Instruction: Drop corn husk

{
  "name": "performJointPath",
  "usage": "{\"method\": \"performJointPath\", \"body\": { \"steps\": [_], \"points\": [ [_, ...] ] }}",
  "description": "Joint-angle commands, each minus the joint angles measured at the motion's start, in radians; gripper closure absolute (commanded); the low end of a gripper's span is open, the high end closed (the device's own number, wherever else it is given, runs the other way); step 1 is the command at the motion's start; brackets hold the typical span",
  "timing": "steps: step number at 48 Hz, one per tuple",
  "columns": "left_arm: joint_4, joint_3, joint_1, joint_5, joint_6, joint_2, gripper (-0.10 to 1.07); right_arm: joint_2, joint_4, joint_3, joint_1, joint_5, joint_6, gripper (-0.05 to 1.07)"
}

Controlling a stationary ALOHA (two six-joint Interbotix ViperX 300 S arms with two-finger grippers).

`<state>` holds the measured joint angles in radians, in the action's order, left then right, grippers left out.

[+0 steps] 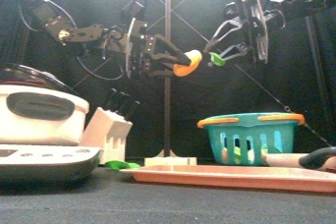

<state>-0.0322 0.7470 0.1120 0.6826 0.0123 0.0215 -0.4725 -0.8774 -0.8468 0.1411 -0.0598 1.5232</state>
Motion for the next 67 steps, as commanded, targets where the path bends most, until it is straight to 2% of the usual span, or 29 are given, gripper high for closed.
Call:
{"method": "performJointPath", "body": {
  "steps": [1, 6, 11, 19, 30, 42, 52, 67],
  "points": [
    [-0.002, -0.006, 0.003, 0.008, -0.003, -0.02, 0.37, -0.014, 0.002, 0.006, -0.002, 0.003, -0.002, 0.94],
    [0.003, 0.014, 0.009, 0.009, -0.006, -0.048, 0.37, 0.0, 0.002, 0.009, -0.002, 0.003, 0.0, 0.94],
    [0.021, 0.057, 0.021, 0.008, -0.017, -0.117, 0.37, 0.035, 0.002, 0.023, -0.002, 0.006, 0.0, 0.94],
    [0.034, 0.146, 0.048, 0.008, -0.035, -0.245, 0.37, 0.144, -0.003, 0.075, 0.006, 0.008, 0.0, 0.94],
    [0.04, 0.272, 0.049, 0.005, -0.038, -0.38, 0.37, 0.341, -0.005, 0.227, 0.005, 0.015, -0.009, 0.95],
    [0.137, 0.371, 0.051, 0.0, -0.037, -0.492, 0.37, 0.538, -0.011, 0.396, 0.008, 0.018, -0.009, 0.94],
    [0.175, 0.43, 0.046, 0.0, -0.037, -0.563, 0.37, 0.676, 0.0, 0.486, 0.009, 0.017, -0.003, 0.94],
    [0.206, 0.442, 0.046, -0.005, -0.037, -0.572, 0.37, 0.802, 0.0, 0.568, 0.017, -0.012, -0.003, 0.94]
  ]
}}
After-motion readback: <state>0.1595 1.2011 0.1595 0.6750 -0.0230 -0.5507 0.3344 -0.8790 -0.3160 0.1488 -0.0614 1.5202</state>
